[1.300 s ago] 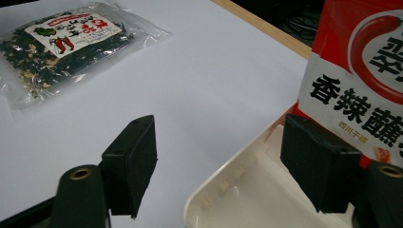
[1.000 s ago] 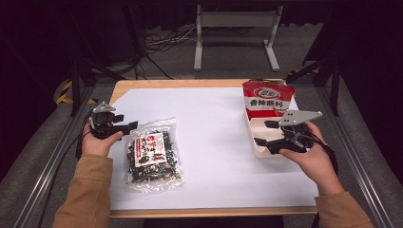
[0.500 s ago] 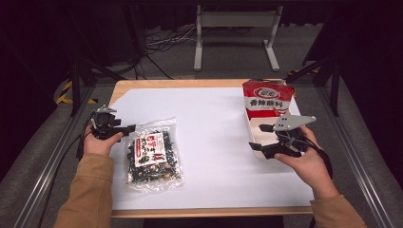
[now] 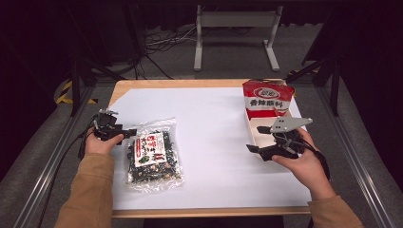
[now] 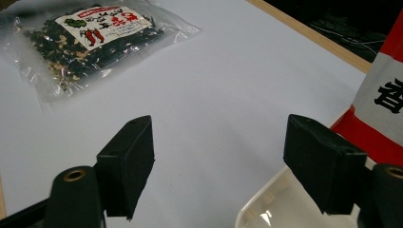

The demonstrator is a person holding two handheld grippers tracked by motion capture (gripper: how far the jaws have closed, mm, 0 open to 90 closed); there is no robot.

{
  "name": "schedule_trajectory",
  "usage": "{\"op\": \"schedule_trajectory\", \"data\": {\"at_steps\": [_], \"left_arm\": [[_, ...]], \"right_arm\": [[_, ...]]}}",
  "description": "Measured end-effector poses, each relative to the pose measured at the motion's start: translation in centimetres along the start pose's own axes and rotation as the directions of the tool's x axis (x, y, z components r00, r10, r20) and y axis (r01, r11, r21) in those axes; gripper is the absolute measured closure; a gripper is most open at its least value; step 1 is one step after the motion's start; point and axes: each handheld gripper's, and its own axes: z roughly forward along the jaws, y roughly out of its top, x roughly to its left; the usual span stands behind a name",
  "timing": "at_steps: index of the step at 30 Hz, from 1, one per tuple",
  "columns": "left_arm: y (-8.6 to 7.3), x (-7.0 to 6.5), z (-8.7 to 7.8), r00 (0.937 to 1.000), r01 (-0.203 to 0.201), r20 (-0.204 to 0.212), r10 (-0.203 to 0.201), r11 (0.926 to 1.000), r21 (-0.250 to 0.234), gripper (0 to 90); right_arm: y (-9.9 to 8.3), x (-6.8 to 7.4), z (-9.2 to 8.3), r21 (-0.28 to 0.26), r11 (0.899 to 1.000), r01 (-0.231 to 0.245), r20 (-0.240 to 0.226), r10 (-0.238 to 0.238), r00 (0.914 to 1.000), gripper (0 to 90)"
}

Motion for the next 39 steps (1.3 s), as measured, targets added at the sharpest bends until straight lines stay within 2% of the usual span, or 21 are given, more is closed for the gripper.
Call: {"op": "schedule_trajectory", "data": {"at_steps": [7,13,21,23,24,25,27,30,32,33,34,35,37,39], "left_arm": [[-0.1,0.0,0.4,0.9999,0.007,0.015,-0.007,0.9996,0.028,23.4],[-0.2,-0.1,0.7,0.9995,0.005,0.031,-0.007,0.9989,0.046,27.2],[-0.2,-0.3,1.1,0.9994,-0.022,0.029,0.02,0.9976,0.065,31.0],[-0.3,-0.4,1.1,0.9989,-0.031,0.038,0.028,0.9976,0.062,35.0],[-0.5,-0.6,1.2,0.9984,-0.041,0.04,0.039,0.9985,0.036,36.8],[-0.5,-0.6,1.2,0.9984,-0.041,0.04,0.039,0.9985,0.036,41.7],[-0.9,-0.9,1.3,0.9988,-0.039,0.029,0.039,0.9992,0.007,44.1],[-0.8,-1.2,1.2,0.9989,-0.047,-0.001,0.047,0.9986,0.022,55.7],[-0.8,-1.1,1.2,0.9987,-0.05,-0.002,0.05,0.9985,0.024,60.7],[-0.8,-1.0,1.1,0.9991,-0.044,0.002,0.044,0.9987,0.026,62.3],[-0.9,-0.8,1.0,0.9998,-0.019,0.01,0.019,0.9995,0.023,65.6],[-0.9,-0.8,1.0,0.9998,-0.019,0.01,0.019,0.9995,0.023,70.0],[-1.0,-0.3,1.0,0.9984,0.03,0.048,-0.031,0.9993,0.021,73.6],[-1.1,0.0,1.0,0.9968,0.047,0.065,-0.048,0.9988,0.017,78.0]], "right_arm": [[-0.1,0.3,0.3,0.003,1.0,-0.001,-0.011,0.002,0.9999,25.6],[0.0,0.8,0.5,0.003,1.0,-0.003,-0.022,0.004,0.9998,25.3],[0.2,1.2,0.7,0.001,1.0,0.002,-0.022,-0.002,0.9998,24.6],[0.2,1.3,0.8,0.0,1.0,0.005,-0.021,-0.005,0.9998,24.6],[0.2,1.3,0.8,0.0,1.0,0.005,-0.022,-0.005,0.9997,24.6],[0.2,1.3,0.8,0.0,1.0,0.005,-0.022,-0.005,0.9997,24.6],[0.3,1.4,0.9,-0.007,1.0,0.001,-0.015,-0.002,0.9999,23.8],[0.5,1.6,0.9,-0.014,1.0,0.004,-0.018,-0.005,0.9998,23.7],[0.5,1.7,1.0,-0.013,1.0,0.01,-0.019,-0.01,0.9998,23.7],[0.5,1.7,1.0,-0.013,1.0,0.007,-0.02,-0.008,0.9998,23.5],[0.5,1.7,1.0,-0.014,1.0,0.007,-0.019,-0.007,0.9998,23.4],[0.5,1.7,1.0,-0.015,1.0,0.005,-0.018,-0.006,0.9998,23.4],[0.4,1.7,1.0,-0.017,1.0,0.003,-0.019,-0.003,0.9998,23.4],[0.3,1.8,1.2,-0.018,1.0,0.002,-0.019,-0.003,0.9998,23.4]]}}
